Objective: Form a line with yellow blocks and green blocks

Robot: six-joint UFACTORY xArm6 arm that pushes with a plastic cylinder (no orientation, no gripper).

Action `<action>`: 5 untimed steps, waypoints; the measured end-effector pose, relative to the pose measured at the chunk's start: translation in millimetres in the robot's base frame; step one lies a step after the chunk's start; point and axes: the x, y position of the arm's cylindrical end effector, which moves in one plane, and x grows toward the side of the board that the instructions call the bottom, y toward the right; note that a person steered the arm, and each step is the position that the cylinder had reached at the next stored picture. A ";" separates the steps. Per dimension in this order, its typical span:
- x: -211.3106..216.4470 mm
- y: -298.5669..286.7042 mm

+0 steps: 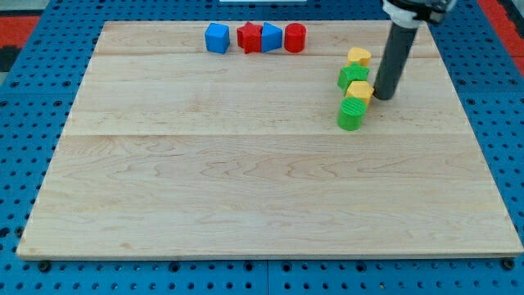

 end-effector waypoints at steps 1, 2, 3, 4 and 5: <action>90.1 -2.5; 97.4 -91.2; 56.8 -149.1; 19.3 -135.2; 26.0 -113.7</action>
